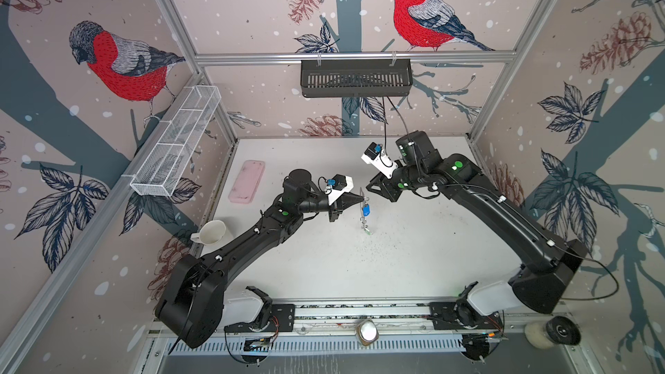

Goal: Attach keys to a key ring
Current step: Insert the key into the keyring.

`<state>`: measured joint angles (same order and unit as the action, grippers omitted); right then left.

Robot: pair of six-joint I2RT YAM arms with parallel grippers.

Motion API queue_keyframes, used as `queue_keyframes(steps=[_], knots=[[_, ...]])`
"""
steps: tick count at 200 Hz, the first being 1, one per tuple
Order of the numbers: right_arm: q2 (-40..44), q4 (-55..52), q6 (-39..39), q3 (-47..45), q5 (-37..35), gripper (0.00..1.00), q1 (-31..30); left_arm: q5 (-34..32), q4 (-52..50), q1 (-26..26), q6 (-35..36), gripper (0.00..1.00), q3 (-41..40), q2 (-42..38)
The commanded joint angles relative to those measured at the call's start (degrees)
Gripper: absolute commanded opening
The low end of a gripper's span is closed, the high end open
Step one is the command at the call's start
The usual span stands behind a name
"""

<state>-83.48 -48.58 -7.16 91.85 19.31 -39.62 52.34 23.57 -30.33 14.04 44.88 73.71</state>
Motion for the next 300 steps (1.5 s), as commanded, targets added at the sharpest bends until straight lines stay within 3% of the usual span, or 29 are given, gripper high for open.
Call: queue_keyframes(steps=[1,72,124,202,300], knots=[[2.05,5.27,2.18,-1.29,-0.87,0.29,1.15,0.07,6.76,0.14,-3.31,0.00,0.03,0.23],[13.37,26.66,9.37,-15.14,-4.54,0.33,6.33,-4.51,21.03,0.34,-13.96,0.00,0.27,2.60],[14.85,41.82,11.55,-20.88,0.05,0.35,9.54,-4.12,31.04,0.62,-21.50,0.00,3.53,6.14],[15.11,45.42,10.94,-22.18,7.68,0.34,13.77,2.19,40.41,3.25,-30.88,0.00,7.74,11.80],[17.61,47.29,10.31,-25.01,19.35,0.33,13.24,4.27,42.87,4.15,-33.84,0.00,9.04,14.27]])
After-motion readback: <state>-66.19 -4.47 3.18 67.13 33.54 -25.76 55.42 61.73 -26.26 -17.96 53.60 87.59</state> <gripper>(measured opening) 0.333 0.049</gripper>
